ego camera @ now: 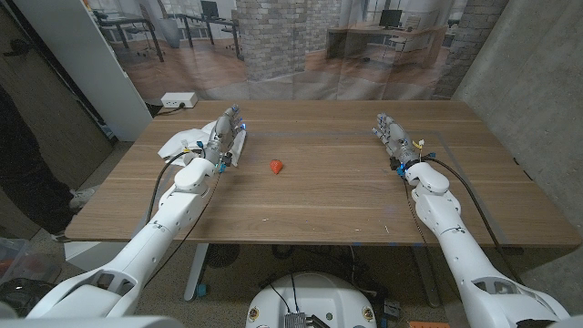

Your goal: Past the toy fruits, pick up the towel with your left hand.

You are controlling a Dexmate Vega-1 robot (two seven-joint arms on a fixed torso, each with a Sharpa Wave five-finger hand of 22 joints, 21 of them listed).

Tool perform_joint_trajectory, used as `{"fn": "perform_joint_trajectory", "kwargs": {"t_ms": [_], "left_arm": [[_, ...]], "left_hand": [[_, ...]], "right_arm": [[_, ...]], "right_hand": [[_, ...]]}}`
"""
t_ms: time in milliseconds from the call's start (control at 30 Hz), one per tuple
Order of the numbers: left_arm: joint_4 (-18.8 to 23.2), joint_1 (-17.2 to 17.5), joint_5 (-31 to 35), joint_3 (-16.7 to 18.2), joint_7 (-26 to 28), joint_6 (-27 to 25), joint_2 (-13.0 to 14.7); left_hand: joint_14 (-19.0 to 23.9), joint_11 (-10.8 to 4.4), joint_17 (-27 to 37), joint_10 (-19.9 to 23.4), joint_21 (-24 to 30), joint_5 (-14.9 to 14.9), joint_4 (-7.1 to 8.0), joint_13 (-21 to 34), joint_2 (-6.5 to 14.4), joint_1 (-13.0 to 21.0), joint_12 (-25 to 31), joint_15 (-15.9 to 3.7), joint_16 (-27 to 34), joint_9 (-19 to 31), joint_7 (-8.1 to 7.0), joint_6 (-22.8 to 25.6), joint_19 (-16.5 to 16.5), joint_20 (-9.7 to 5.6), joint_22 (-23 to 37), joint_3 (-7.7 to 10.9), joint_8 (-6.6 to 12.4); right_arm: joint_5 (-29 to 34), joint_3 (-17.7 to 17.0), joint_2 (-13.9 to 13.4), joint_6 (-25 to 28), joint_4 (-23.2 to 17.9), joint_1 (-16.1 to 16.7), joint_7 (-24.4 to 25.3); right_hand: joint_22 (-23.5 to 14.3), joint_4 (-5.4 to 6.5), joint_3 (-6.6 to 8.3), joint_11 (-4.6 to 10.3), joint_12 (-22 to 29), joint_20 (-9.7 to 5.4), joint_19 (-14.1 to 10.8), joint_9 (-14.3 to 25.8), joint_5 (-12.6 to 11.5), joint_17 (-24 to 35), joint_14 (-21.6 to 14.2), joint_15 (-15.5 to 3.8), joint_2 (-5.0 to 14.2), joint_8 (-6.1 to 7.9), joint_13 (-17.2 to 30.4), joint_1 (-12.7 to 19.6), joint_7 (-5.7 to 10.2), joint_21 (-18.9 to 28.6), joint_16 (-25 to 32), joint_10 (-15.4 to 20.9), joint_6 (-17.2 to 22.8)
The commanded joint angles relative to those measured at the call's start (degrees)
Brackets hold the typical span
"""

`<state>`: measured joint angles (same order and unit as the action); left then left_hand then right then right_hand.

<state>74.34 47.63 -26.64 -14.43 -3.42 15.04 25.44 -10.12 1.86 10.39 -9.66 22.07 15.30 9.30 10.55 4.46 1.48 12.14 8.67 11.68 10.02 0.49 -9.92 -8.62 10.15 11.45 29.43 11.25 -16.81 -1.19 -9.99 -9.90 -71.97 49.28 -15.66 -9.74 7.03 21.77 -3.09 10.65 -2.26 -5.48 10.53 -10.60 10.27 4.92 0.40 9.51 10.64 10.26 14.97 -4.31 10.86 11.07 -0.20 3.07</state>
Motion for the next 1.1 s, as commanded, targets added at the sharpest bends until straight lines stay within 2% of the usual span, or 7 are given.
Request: {"fn": "perform_joint_trajectory", "kwargs": {"t_ms": [33,767,1100], "left_arm": [[1.08,-0.18,2.34,0.82,0.53,-0.35,1.05],[3.94,-0.22,6.61,1.83,1.11,-2.01,4.80],[4.68,-0.89,9.26,1.88,1.52,-2.57,6.44]], "left_hand": [[-2.42,0.60,0.03,-2.20,0.21,-0.28,-0.66,0.11,3.59,0.87,0.56,0.57,0.13,0.11,-0.31,0.06,0.00,0.65,0.20,0.14,0.27],[-2.22,1.13,-0.03,-1.98,0.10,-0.92,-1.84,0.14,3.42,2.31,0.35,0.85,-0.33,0.14,-0.46,0.53,0.13,0.88,0.20,0.84,-0.02],[-2.18,1.21,-0.02,-1.81,0.09,-1.16,-2.11,0.16,3.39,2.67,0.32,0.86,-0.45,0.15,-0.48,0.57,0.23,0.97,0.21,1.04,-0.14]], "right_arm": [[1.48,-1.50,1.51,-0.01,0.47,-0.22,-1.10],[2.25,-2.03,2.40,-0.23,0.93,-0.57,-1.36],[2.49,-2.03,2.74,-0.95,2.41,-1.37,-1.41]], "right_hand": [[-0.13,-0.17,0.39,-0.45,0.40,-0.53,-0.64,0.28,-0.32,0.23,0.13,0.06,0.69,0.35,0.33,0.28,-0.43,0.37,0.17,0.17,0.21],[-0.13,-0.37,0.42,-0.46,0.40,-0.49,-0.66,0.27,-0.33,0.18,0.10,0.15,0.59,0.34,0.32,0.34,-0.48,0.36,0.13,0.23,0.24],[-0.13,-0.42,0.42,-0.51,0.39,-0.44,-0.64,0.27,-0.32,0.18,0.09,0.16,0.57,0.34,0.32,0.33,-0.47,0.34,0.12,0.26,0.24]]}}
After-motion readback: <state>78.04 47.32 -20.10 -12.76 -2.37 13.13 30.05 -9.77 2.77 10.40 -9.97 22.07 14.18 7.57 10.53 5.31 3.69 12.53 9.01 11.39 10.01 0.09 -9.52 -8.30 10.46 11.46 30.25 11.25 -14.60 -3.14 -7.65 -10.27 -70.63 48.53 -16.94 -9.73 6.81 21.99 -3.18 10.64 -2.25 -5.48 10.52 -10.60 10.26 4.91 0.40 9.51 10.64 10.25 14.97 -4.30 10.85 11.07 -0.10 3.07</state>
